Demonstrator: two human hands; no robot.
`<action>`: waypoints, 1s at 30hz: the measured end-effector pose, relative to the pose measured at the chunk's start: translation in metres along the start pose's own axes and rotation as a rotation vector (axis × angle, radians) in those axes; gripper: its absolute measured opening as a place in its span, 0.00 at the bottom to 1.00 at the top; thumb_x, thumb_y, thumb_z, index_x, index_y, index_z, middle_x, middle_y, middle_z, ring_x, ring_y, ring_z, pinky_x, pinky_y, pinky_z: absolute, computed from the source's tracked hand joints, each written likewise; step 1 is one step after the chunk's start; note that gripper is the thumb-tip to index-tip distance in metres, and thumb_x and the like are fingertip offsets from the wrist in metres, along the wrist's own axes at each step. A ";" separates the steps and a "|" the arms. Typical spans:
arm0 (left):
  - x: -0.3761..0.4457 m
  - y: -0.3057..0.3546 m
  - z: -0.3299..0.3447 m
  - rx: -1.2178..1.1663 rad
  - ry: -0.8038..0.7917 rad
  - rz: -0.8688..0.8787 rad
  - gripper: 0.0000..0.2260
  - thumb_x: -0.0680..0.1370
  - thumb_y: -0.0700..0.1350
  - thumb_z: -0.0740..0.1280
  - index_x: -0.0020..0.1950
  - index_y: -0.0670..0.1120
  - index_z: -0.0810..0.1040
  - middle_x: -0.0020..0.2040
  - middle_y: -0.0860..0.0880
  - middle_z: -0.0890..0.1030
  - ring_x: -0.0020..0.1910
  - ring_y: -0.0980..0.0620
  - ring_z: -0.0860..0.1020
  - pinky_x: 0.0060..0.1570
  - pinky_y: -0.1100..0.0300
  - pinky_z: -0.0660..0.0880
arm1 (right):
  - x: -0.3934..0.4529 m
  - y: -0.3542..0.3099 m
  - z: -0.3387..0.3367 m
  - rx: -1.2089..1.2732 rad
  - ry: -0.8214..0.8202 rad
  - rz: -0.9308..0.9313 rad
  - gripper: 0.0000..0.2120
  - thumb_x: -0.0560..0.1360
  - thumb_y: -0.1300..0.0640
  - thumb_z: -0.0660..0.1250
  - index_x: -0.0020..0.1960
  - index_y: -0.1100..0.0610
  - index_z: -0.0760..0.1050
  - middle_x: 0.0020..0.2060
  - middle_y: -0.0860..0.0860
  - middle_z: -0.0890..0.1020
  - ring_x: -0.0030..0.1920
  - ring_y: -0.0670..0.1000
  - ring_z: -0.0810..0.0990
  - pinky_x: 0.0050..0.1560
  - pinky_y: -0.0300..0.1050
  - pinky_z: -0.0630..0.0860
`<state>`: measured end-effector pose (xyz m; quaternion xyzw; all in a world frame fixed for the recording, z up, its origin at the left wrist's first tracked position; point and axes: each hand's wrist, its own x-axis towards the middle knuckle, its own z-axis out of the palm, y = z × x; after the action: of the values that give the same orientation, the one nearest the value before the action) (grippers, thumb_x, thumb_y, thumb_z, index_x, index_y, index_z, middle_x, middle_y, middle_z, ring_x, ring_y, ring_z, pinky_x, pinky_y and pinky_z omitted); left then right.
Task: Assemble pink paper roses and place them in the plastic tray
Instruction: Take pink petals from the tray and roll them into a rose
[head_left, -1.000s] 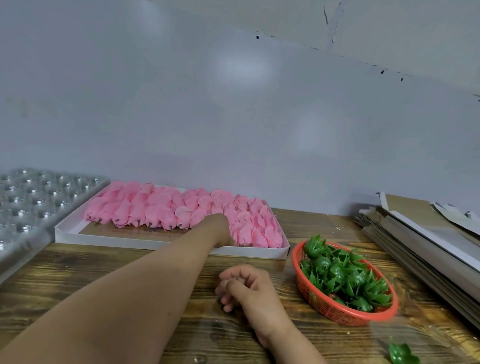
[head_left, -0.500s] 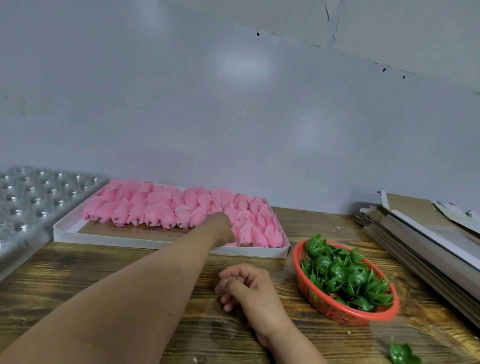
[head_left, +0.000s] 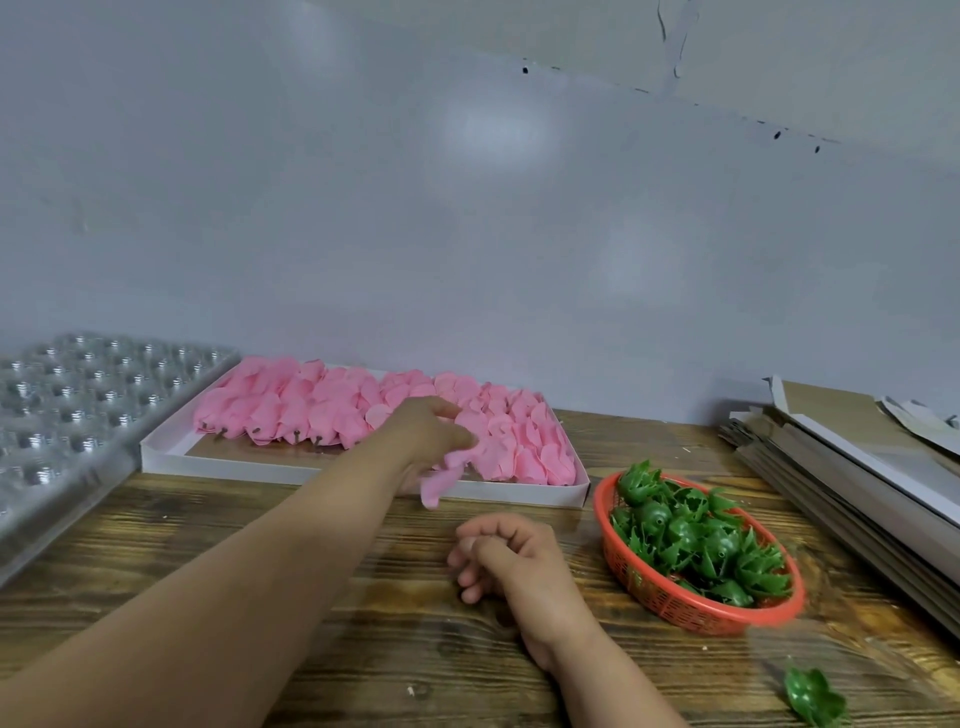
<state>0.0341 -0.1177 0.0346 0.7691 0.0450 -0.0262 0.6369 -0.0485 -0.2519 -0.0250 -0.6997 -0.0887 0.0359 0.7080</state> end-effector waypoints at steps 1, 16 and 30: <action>-0.008 -0.003 0.000 -0.031 -0.001 -0.006 0.17 0.75 0.36 0.70 0.63 0.45 0.75 0.50 0.46 0.79 0.42 0.48 0.79 0.36 0.58 0.78 | 0.000 0.000 0.000 0.010 0.014 -0.010 0.08 0.73 0.72 0.62 0.42 0.63 0.77 0.30 0.55 0.80 0.27 0.49 0.73 0.28 0.41 0.72; -0.072 -0.040 0.003 -0.253 0.000 -0.092 0.06 0.78 0.38 0.67 0.43 0.43 0.83 0.38 0.41 0.83 0.39 0.44 0.80 0.35 0.56 0.76 | -0.007 -0.001 0.002 -0.309 0.202 -0.330 0.09 0.67 0.66 0.73 0.38 0.55 0.75 0.25 0.45 0.73 0.28 0.41 0.69 0.31 0.36 0.69; -0.086 -0.052 0.009 -0.128 0.024 -0.049 0.05 0.73 0.45 0.74 0.46 0.45 0.82 0.37 0.50 0.85 0.36 0.54 0.82 0.33 0.62 0.76 | -0.011 -0.001 0.008 -0.607 0.134 -0.374 0.05 0.72 0.55 0.69 0.45 0.55 0.82 0.37 0.52 0.83 0.40 0.52 0.80 0.43 0.53 0.76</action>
<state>-0.0570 -0.1200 -0.0096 0.7258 0.0731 -0.0294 0.6834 -0.0606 -0.2463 -0.0253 -0.8506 -0.1750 -0.1683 0.4665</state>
